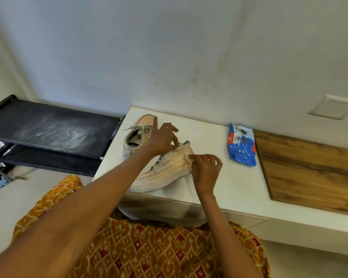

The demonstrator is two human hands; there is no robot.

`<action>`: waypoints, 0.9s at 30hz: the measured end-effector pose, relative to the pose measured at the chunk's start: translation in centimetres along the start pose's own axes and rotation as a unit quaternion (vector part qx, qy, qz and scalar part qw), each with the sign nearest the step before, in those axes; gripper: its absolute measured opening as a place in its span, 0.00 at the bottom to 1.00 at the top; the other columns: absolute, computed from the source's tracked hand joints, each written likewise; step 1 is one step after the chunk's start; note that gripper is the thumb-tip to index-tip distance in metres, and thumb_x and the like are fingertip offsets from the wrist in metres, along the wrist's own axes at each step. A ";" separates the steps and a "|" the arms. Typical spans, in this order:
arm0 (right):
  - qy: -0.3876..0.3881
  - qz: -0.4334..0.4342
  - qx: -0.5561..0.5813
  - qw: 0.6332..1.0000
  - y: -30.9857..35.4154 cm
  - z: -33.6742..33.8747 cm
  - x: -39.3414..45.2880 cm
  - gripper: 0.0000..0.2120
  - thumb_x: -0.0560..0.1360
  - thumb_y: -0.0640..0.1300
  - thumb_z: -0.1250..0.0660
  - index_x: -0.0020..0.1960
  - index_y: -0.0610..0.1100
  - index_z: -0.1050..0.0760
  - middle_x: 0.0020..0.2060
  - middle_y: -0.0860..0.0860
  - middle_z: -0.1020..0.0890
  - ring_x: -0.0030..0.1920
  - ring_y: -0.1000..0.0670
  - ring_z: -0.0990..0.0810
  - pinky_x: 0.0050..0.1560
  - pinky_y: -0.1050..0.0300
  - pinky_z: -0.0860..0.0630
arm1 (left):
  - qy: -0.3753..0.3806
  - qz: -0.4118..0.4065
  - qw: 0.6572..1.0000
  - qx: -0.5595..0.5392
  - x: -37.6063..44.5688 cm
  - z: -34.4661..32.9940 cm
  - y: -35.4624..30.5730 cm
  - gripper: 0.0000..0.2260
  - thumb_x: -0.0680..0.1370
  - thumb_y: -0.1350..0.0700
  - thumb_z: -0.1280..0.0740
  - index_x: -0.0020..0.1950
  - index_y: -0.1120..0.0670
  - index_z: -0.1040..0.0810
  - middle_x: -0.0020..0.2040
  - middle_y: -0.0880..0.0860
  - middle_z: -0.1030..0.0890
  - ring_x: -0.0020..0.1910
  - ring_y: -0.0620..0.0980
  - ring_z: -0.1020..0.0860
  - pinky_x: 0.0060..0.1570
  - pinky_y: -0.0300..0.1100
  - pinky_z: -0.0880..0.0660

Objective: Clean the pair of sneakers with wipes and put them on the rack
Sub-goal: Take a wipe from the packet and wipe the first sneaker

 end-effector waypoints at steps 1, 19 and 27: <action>-0.001 -0.024 0.006 1.000 -0.3 0.0 0.3 0.09 0.68 0.38 0.27 0.47 0.47 0.18 0.41 0.50 0.16 0.48 0.44 0.20 0.58 0.51 0.37 | -0.001 0.002 1.000 0.001 -0.1 0.0 0.0 0.07 0.76 0.49 0.34 0.51 0.45 0.18 0.69 0.46 0.32 0.74 0.49 0.46 0.68 0.63 0.67; 0.077 0.131 0.031 0.988 2.1 -1.3 -4.5 0.20 0.79 0.55 0.44 0.70 0.51 0.31 0.69 0.53 0.31 0.74 0.47 0.40 0.74 0.42 0.50 | -0.013 0.021 1.000 -0.017 -0.2 0.2 0.5 0.07 0.76 0.49 0.34 0.51 0.45 0.18 0.65 0.46 0.28 0.70 0.48 0.39 0.68 0.63 0.66; 0.052 0.052 -0.050 0.996 -1.6 -1.9 -1.8 0.18 0.79 0.52 0.45 0.64 0.48 0.25 0.64 0.50 0.24 0.72 0.44 0.38 0.73 0.42 0.49 | -0.018 0.006 1.000 -0.012 -0.4 0.2 -0.1 0.07 0.76 0.49 0.34 0.50 0.45 0.18 0.63 0.45 0.28 0.70 0.46 0.40 0.68 0.62 0.68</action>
Point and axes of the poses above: each hand's wrist, its own x-axis towards the middle knuckle, its own z-axis out of the back of the hand, y = z × x, the point moved 1 cm from there along x, towards the middle knuckle
